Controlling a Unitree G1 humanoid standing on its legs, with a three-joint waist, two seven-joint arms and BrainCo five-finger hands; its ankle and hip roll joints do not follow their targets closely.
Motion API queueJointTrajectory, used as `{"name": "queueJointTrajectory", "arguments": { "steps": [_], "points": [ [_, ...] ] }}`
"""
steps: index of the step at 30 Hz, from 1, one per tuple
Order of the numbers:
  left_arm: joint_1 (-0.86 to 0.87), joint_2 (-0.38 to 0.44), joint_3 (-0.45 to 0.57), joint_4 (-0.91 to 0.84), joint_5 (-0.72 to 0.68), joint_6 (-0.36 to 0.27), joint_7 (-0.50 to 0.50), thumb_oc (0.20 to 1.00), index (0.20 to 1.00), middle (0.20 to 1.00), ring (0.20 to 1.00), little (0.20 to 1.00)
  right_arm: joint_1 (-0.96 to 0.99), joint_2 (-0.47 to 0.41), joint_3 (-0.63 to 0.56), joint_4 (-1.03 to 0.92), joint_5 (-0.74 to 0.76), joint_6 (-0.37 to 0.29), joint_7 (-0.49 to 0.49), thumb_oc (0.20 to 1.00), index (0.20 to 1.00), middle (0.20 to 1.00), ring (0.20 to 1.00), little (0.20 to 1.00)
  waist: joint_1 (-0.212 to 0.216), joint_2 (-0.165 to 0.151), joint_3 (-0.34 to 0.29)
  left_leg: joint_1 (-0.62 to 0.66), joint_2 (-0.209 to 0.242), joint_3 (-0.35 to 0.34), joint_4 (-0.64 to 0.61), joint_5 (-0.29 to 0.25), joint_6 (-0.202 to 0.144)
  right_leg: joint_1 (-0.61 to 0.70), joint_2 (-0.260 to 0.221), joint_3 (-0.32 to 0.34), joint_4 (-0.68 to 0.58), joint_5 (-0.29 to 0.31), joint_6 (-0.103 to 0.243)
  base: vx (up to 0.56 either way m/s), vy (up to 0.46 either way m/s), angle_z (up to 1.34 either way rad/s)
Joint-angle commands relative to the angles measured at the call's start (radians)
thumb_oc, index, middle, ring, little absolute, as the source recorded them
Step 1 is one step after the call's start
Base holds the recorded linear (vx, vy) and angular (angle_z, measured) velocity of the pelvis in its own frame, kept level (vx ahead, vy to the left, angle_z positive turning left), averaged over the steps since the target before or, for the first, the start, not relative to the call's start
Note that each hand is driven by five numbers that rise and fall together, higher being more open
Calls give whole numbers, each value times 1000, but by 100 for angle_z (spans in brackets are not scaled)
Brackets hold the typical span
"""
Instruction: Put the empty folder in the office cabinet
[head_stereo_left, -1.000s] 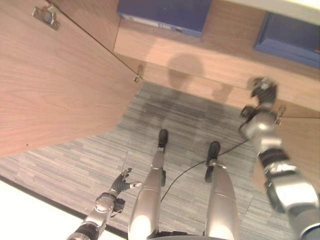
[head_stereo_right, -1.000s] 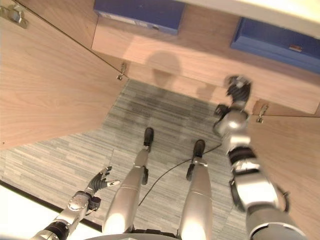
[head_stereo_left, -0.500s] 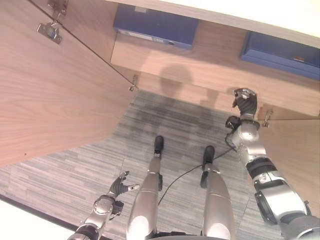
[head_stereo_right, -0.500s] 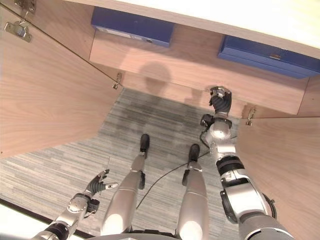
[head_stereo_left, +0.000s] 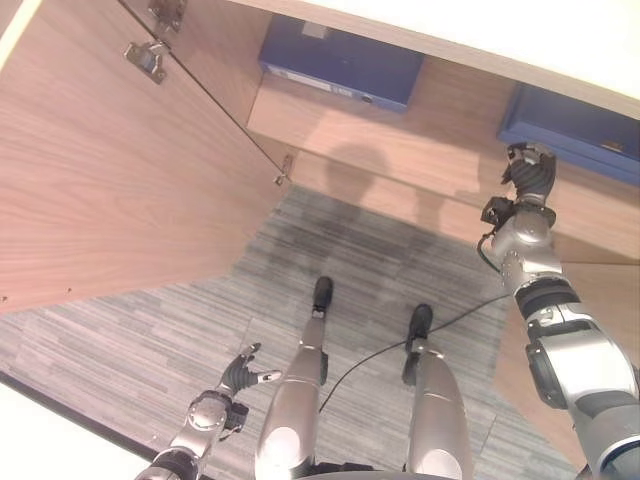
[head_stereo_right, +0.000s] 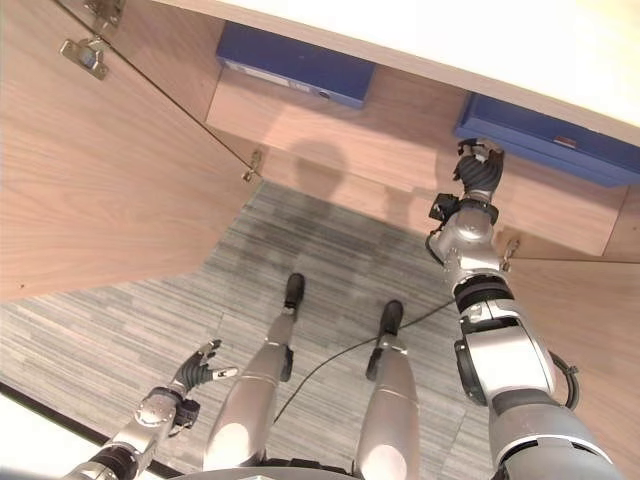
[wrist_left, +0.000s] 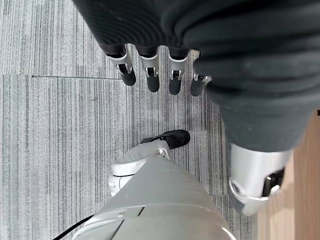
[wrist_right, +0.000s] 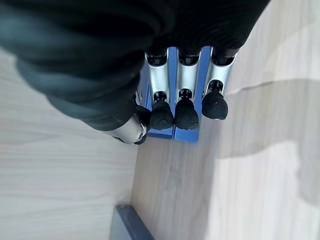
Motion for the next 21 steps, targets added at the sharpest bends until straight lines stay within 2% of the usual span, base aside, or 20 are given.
{"name": "queueJointTrajectory", "arguments": {
  "steps": [1,2,7,13,15,17,18,21],
  "points": [
    [29,32,-26,26,48,4,-9,1000,1000,1000,1000,1000,127,28,6,-43,5,-26,27,749,749,749,749,749,18,-22,-69,44,56,-5,33,-135,-54,57,-54,7,-63,51,55,56,5,7],
    [34,25,-18,27,50,8,-8,1000,1000,1000,1000,1000,177,58,12,-56,-6,-21,37,1000,1000,1000,1000,1000,13,-27,-74,62,58,-4,33,-139,-54,81,-54,2,-70,50,55,52,19,3],
    [57,5,36,58,77,26,-17,1000,1000,1000,1000,1000,411,160,69,-84,-78,21,131,1000,1000,1000,1000,1000,-17,-61,-127,148,69,11,28,-162,-51,201,-60,-15,-145,67,60,102,47,1],
    [85,-18,98,118,146,38,-15,1000,1000,1000,1000,1000,650,197,134,-79,-299,82,225,1000,1000,1000,1000,1000,-52,-93,-214,291,54,36,12,-211,-29,341,-74,-25,-215,93,76,155,125,-13],
    [79,-25,107,128,162,44,-20,1000,1000,1000,1000,1000,724,207,157,-35,-386,106,254,1000,1000,1000,1000,1000,-65,-96,-239,351,43,38,18,-236,-8,358,-81,-20,-153,85,83,140,175,-8],
    [78,-27,105,128,174,46,-20,1000,1000,1000,1000,1000,741,215,156,-12,-407,114,257,1000,1000,1000,1000,1000,-69,-94,-243,381,42,40,10,-239,0,359,-81,-13,-110,84,88,60,134,-9],
    [73,-31,107,141,183,50,-18,1000,1000,1000,1000,1000,751,230,153,46,-427,126,262,1000,1000,1000,1000,1000,-74,-89,-249,422,44,50,-5,-242,10,358,-74,-16,-56,94,96,34,118,-6],
    [58,-38,112,159,162,56,-11,1000,1000,1000,1000,1000,745,242,139,121,-427,132,257,1000,1000,1000,1000,1000,-79,-77,-250,445,44,57,-14,-232,17,364,-48,-11,-12,94,97,9,83,-13]
  ]
}}
